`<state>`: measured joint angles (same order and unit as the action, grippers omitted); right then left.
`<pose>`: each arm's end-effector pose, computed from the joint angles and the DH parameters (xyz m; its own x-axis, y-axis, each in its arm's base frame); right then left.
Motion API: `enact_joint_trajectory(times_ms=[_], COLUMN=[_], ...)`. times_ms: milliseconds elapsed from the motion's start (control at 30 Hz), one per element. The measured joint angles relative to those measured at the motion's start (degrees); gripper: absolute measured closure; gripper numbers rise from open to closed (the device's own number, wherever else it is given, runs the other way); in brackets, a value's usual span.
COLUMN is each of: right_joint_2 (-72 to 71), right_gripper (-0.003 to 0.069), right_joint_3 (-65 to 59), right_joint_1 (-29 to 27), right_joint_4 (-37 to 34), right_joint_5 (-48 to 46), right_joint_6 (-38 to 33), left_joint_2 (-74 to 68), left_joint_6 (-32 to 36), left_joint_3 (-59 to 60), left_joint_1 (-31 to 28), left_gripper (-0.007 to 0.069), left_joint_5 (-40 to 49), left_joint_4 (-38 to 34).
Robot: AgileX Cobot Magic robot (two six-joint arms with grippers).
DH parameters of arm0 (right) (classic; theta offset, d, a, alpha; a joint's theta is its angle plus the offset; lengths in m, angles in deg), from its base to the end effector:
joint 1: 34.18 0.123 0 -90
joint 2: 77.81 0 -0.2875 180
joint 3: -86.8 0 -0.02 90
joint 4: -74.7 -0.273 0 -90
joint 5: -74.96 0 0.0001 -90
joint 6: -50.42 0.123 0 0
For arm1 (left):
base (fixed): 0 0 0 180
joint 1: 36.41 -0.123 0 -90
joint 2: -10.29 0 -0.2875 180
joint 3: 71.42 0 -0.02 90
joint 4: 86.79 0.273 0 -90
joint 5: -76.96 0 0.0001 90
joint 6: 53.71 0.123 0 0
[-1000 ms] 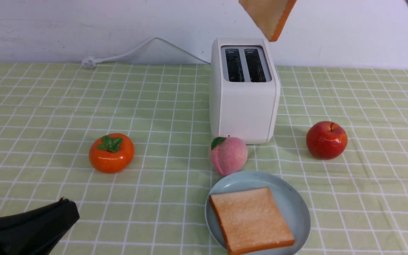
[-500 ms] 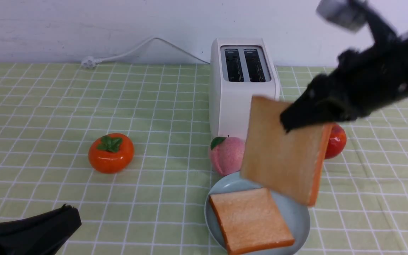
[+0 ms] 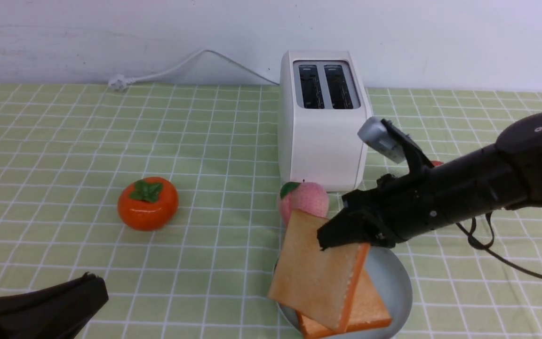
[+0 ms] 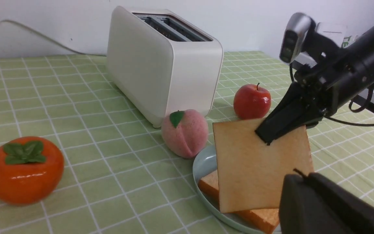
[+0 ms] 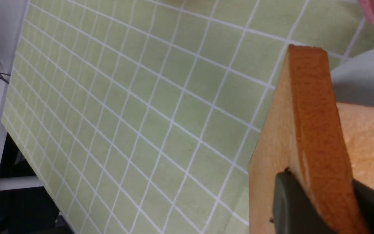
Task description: Take toasted bread from bread machine on green coffee tablecloth place on plate.
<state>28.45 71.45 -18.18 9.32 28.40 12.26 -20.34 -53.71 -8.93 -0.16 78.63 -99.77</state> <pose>0.3390 0.1817 0.1969 -0.9284 -0.0227 -0.3709 -0.2930 0.6585 0.6932 0.1196 -0.0887 0.2643 -0.1990 -0.1325 -0.9710 0.5663 0.7931 -0.2243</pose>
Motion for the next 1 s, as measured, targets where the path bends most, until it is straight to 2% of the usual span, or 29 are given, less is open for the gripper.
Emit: enact_joint_trajectory(times_ms=[67, 133, 200, 233, 267, 300, 333, 433, 500, 567, 633, 700, 900, 1000], right_joint_2=[0.22, 0.28, 0.28, 0.28, 0.22, 0.12, -0.38, -2.41, -4.53, -7.68, -12.78, -18.18, -35.17, -40.86], right_gripper=[0.0505, 0.0411, 0.0354, 0.0284, 0.0235, 0.0217, 0.0147, 0.0102, 0.0105, 0.0132, 0.0212, 0.0330, 0.0617, 0.0668], right_joint_3=[0.00, 0.05, 0.25, 0.63, 0.99, 1.18, 1.97, 3.67, 4.93, 6.03, 6.87, 6.88, 2.76, -0.27], right_joint_1=[-0.10, -0.70, -1.22, -1.77, -2.22, -2.39, -3.29, -5.11, -6.36, -7.73, -8.99, -9.15, -9.15, -9.15], right_joint_4=[1.56, 4.99, 7.07, 9.18, 10.46, 10.99, 13.05, 15.86, 18.28, 21.69, 27.16, 32.92, 42.78, 44.38], right_joint_5=[0.71, 1.34, 1.50, 1.50, 1.50, 1.50, 1.50, 0.53, -0.56, -2.32, -5.61, -9.46, -16.31, -17.87], right_joint_6=[1.85, 5.56, 6.57, 7.61, 7.92, 8.01, 8.53, 10.24, 11.99, 14.39, 17.67, 20.37, 24.68, 26.26], left_joint_2=[0.00, 0.00, 0.00, 0.00, 0.00, 0.00, 0.00, 0.00, 0.00, 0.00, 0.00, 0.00, 1.92, 3.65], left_joint_6=[0.00, 0.00, 0.00, 0.00, 0.00, 0.00, 0.00, 0.00, 0.00, 0.00, 0.00, 0.00, -0.91, -1.03], left_joint_3=[0.00, 0.00, 0.00, 0.00, 0.00, 0.00, 0.00, 0.00, 0.00, 0.00, 0.00, 0.00, -0.17, -0.41], left_joint_1=[0.00, 0.00, 0.00, 0.00, 0.00, 0.00, 0.00, 0.00, 0.00, 0.00, 0.00, 0.00, 0.00, 0.00], left_gripper=[0.0629, 0.0629, 0.0627, 0.0627, 0.0627, 0.0627, 0.0627, 0.0627, 0.0627, 0.0625, 0.0624, 0.0624, 0.0623, 0.0623], left_joint_5=[0.02, 0.02, 0.02, 0.02, 0.02, 0.06, 0.06, 0.06, 0.02, 0.02, 0.02, 0.06, 2.03, 3.36], left_joint_4=[0.00, 0.00, 0.00, 0.00, 0.00, 0.00, 0.00, 0.00, 0.00, 0.00, 0.00, 0.00, -0.56, -0.61])
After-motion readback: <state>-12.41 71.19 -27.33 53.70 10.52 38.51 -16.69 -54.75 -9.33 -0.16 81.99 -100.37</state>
